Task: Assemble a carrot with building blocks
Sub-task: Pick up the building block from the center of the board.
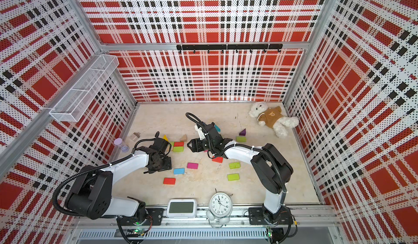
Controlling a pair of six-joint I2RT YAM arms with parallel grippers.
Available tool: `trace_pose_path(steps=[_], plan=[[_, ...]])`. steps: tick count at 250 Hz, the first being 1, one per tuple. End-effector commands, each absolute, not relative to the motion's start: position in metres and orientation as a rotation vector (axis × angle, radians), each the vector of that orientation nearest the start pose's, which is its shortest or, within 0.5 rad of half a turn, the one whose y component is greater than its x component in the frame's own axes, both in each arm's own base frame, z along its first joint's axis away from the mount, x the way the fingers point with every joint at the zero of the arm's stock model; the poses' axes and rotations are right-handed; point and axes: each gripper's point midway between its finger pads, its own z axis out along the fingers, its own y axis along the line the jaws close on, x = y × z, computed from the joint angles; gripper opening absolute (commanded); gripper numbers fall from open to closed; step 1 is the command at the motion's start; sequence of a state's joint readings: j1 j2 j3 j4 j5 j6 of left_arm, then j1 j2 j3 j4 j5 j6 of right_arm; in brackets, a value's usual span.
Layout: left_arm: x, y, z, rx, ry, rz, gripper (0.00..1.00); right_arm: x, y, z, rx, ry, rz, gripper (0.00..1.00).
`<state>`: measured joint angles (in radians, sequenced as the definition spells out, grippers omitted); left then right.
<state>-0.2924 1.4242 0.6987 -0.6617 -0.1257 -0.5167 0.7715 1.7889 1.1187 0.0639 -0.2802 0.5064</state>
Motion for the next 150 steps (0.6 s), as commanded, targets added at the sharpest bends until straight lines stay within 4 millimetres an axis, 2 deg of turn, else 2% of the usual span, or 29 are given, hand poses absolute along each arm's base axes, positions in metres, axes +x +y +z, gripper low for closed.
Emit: trace_pose_path(steps=[1, 72, 150], plan=[[0.258, -0.049, 0.022, -0.35, 2.88, 0.057, 0.72, 0.337, 0.391, 0.138, -0.468, 2.256, 1.016, 0.7], [0.267, -0.045, 0.02, -0.34, 2.879, 0.061, 0.62, 0.339, 0.392, 0.134, -0.451, 2.272, 1.025, 0.69], [0.288, -0.051, 0.014, -0.313, 2.892, 0.009, 0.62, 0.34, 0.394, 0.13, -0.447, 2.29, 1.031, 0.69]])
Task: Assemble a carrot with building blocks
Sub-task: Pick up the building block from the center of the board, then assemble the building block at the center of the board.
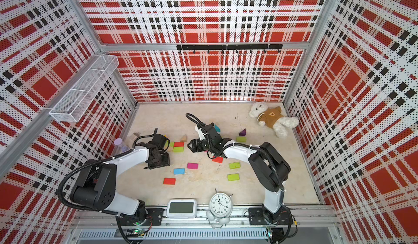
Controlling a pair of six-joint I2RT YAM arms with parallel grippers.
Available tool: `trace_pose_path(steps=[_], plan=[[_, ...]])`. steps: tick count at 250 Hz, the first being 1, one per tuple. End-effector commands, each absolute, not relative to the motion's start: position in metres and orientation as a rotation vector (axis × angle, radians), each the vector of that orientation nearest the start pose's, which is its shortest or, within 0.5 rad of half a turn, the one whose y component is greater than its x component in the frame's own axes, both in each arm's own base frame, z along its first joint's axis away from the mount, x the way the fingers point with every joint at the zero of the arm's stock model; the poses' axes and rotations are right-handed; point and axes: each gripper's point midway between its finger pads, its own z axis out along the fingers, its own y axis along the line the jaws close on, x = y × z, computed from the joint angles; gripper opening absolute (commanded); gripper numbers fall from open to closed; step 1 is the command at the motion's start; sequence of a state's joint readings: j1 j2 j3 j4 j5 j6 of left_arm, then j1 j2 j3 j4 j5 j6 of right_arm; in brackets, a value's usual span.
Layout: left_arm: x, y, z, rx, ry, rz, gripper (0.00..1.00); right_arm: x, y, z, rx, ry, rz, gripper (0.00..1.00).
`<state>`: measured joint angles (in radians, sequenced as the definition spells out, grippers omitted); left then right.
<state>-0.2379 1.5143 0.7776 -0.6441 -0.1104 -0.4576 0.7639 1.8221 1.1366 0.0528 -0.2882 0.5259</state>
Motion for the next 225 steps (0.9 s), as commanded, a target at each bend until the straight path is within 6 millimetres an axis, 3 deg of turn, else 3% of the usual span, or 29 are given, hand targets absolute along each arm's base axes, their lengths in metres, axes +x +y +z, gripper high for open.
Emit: trace_pose_path(steps=[1, 71, 225], plan=[[0.288, -0.052, 0.015, -0.31, 2.892, 0.008, 0.62, 0.34, 0.394, 0.13, -0.446, 2.29, 1.031, 0.69], [0.304, -0.063, 0.012, -0.232, 2.939, -0.027, 0.62, 0.341, 0.396, 0.131, -0.439, 2.292, 1.039, 0.69], [0.307, -0.067, 0.004, -0.154, 3.024, 0.01, 0.62, 0.344, 0.399, 0.128, -0.423, 2.298, 1.058, 0.69]])
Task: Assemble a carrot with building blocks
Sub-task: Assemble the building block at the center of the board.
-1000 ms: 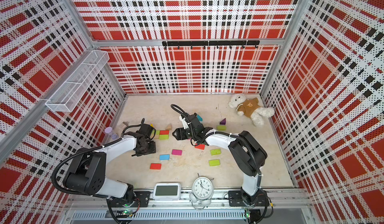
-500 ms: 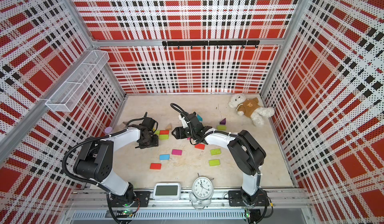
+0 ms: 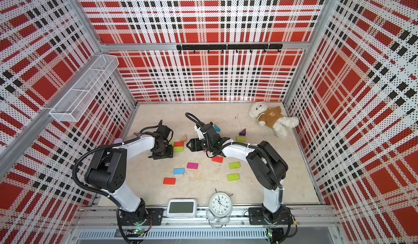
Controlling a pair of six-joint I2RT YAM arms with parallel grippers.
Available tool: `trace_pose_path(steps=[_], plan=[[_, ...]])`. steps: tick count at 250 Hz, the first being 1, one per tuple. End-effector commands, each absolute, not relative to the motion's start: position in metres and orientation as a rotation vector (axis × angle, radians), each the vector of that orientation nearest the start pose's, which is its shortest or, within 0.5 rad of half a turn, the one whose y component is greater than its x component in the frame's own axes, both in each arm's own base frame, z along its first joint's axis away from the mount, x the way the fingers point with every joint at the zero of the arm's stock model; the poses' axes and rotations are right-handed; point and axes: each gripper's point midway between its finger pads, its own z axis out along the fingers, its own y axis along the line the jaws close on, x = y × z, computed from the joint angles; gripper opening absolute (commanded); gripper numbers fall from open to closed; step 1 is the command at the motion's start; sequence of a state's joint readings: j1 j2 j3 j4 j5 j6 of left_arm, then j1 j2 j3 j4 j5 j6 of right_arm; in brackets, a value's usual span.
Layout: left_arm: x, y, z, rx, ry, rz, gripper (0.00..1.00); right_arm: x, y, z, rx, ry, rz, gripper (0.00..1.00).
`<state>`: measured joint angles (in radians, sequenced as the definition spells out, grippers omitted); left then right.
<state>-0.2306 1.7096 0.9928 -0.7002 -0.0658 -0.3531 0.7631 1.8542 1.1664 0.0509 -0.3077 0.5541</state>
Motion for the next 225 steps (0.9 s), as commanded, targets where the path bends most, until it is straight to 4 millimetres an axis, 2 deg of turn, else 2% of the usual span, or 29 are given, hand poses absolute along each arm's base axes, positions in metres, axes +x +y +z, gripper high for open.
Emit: trace_pose_path(steps=[1, 128, 225], plan=[[0.307, -0.067, 0.004, -0.153, 3.024, 0.01, 0.62, 0.343, 0.399, 0.128, -0.424, 2.299, 1.058, 0.69], [0.314, -0.072, 0.001, -0.124, 3.033, 0.009, 0.62, 0.344, 0.399, 0.127, -0.421, 2.3, 1.06, 0.69], [0.317, -0.07, 0.001, -0.129, 3.035, 0.013, 0.63, 0.344, 0.399, 0.128, -0.418, 2.298, 1.066, 0.69]])
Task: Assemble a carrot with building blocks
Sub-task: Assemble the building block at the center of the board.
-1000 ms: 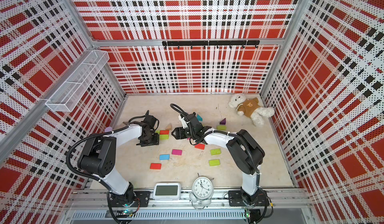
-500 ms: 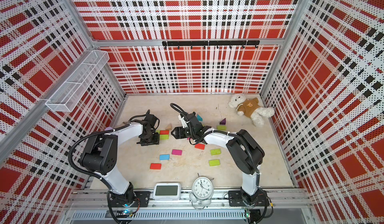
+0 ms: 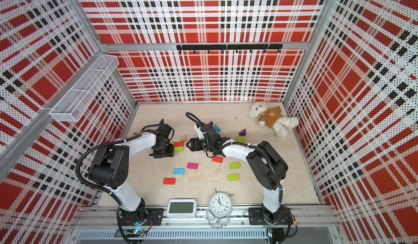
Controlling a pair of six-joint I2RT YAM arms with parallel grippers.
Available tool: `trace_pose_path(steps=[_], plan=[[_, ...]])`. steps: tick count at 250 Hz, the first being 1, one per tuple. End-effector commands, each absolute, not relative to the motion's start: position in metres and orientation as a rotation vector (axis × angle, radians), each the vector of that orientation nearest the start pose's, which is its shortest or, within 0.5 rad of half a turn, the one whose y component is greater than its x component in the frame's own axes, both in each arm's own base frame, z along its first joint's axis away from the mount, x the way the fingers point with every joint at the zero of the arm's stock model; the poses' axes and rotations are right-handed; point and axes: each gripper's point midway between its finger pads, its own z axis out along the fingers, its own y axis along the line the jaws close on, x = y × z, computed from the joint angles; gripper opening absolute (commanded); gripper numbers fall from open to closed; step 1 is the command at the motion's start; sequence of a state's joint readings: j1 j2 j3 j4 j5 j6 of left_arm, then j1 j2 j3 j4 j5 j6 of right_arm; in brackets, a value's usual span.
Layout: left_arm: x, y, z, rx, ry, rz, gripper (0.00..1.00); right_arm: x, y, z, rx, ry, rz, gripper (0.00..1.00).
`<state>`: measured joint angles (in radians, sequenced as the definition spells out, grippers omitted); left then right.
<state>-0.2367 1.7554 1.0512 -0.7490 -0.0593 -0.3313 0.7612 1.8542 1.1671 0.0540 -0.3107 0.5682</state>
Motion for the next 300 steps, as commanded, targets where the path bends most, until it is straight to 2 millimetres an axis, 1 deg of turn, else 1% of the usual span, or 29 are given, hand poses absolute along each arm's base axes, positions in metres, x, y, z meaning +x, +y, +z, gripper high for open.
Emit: trace_pose_path(steps=[1, 26, 300], plan=[[0.3171, -0.0695, 0.0006, -0.13, 3.035, 0.014, 0.63, 0.344, 0.3992, 0.1279, -0.416, 2.299, 1.066, 0.69], [0.3176, -0.0673, 0.0006, -0.138, 3.035, 0.014, 0.63, 0.3445, 0.3993, 0.1276, -0.416, 2.299, 1.064, 0.69], [0.3268, -0.067, 0.0018, -0.137, 3.024, 0.017, 0.63, 0.3455, 0.4003, 0.1228, -0.407, 2.311, 1.071, 0.69]])
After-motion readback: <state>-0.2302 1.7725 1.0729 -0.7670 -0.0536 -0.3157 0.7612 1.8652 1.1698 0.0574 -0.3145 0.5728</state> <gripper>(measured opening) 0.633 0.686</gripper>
